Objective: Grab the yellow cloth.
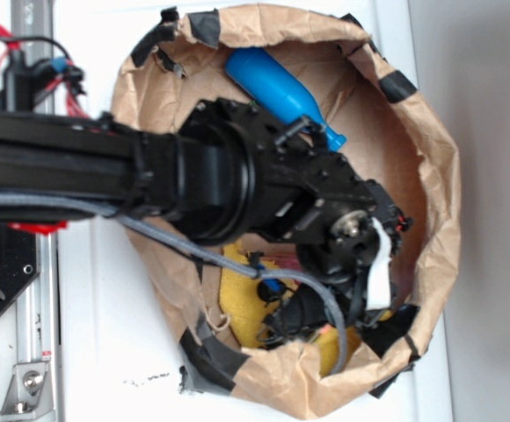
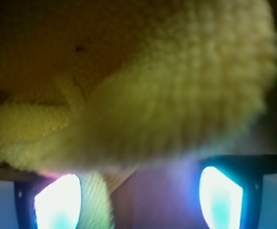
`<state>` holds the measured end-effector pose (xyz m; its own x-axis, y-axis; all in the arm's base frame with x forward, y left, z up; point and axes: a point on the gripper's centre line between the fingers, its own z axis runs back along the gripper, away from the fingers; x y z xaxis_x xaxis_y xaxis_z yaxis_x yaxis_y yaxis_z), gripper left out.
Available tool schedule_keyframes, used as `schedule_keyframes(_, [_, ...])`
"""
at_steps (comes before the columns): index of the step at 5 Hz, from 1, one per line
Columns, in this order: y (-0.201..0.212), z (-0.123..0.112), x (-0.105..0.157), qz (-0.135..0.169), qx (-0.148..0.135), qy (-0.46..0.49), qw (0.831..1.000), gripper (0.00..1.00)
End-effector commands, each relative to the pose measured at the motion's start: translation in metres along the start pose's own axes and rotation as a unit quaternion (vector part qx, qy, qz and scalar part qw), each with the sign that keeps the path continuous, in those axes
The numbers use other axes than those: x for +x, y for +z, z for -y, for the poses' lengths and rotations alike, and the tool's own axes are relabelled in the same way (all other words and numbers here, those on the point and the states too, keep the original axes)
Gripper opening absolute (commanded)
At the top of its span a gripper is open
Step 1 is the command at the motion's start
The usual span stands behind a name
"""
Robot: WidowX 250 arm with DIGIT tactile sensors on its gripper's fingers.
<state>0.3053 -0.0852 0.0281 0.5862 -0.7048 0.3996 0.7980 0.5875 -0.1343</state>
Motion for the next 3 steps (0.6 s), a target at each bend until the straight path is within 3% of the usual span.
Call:
schedule_keyframes(1, [0.009, 0.012, -0.001, 0.004, 0.028, -0.013, 1.0, 0.0])
schedule_keyframes(2, [0.02, 0.001, -0.01, 0.003, 0.05, 0.023, 0.998, 0.0])
schedule_keyframes(3, [0.043, -0.023, -0.029, -0.008, 0.1, 0.094, 0.991, 0.0])
